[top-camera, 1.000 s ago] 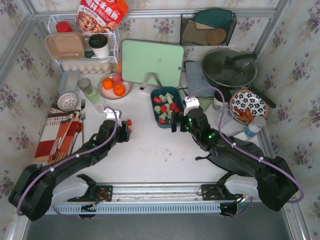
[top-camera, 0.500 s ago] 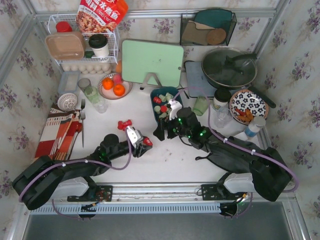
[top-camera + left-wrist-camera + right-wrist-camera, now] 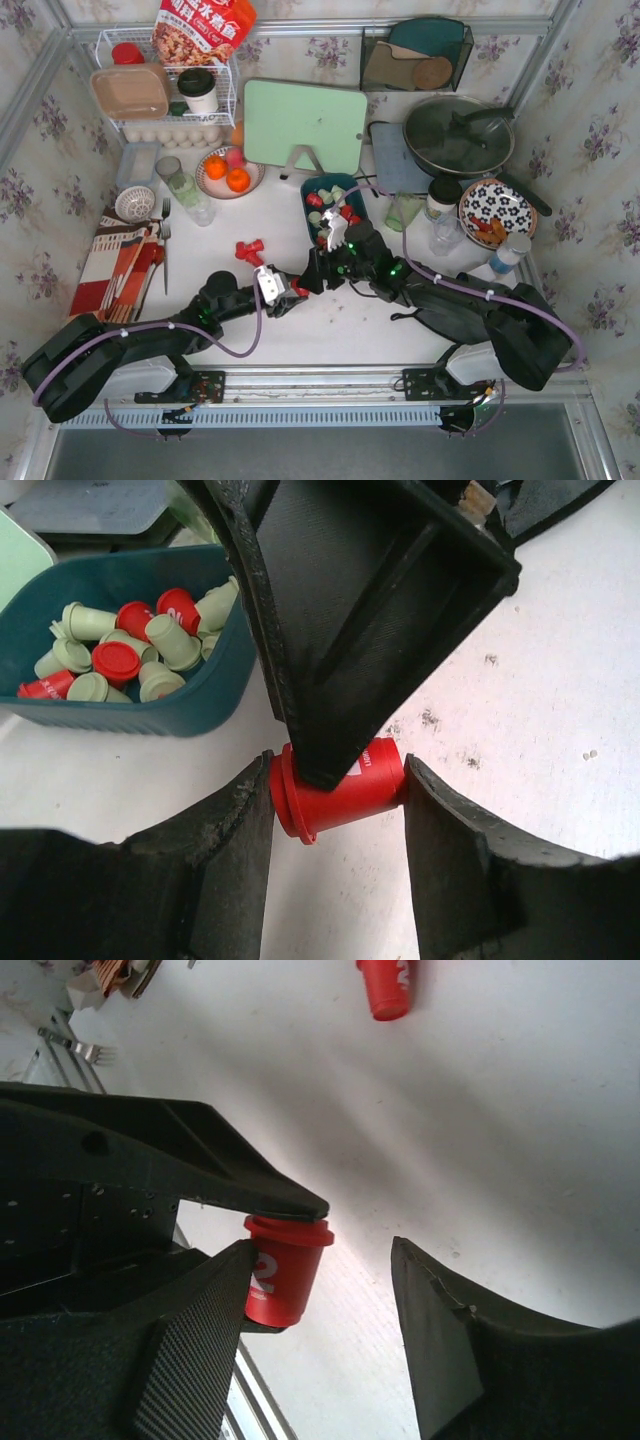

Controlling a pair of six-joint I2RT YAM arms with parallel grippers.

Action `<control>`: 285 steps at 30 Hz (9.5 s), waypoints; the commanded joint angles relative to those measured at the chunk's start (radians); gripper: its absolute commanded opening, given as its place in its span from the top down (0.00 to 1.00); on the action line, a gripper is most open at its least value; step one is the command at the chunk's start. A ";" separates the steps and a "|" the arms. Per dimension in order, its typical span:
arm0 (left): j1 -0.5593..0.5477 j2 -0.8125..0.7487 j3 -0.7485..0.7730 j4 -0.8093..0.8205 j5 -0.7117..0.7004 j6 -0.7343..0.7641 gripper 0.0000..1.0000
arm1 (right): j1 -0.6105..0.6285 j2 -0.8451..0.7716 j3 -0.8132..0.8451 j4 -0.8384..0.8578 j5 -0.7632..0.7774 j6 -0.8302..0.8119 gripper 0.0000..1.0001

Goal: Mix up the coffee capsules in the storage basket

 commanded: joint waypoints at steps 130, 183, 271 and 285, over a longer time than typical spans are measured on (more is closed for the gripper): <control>0.087 -0.046 0.061 -0.075 -0.129 -0.146 0.49 | 0.022 0.235 0.136 0.101 -0.094 0.008 0.46; 0.353 0.200 0.339 -0.658 -0.705 -0.534 0.13 | -0.092 0.394 0.213 0.044 0.636 -0.223 0.45; 0.225 0.099 0.204 -0.109 0.091 -0.229 0.63 | -0.065 0.021 0.039 0.236 0.061 0.072 0.28; 0.211 0.081 0.193 -0.089 0.109 -0.240 0.62 | -0.062 0.076 -0.005 0.347 0.004 0.163 0.38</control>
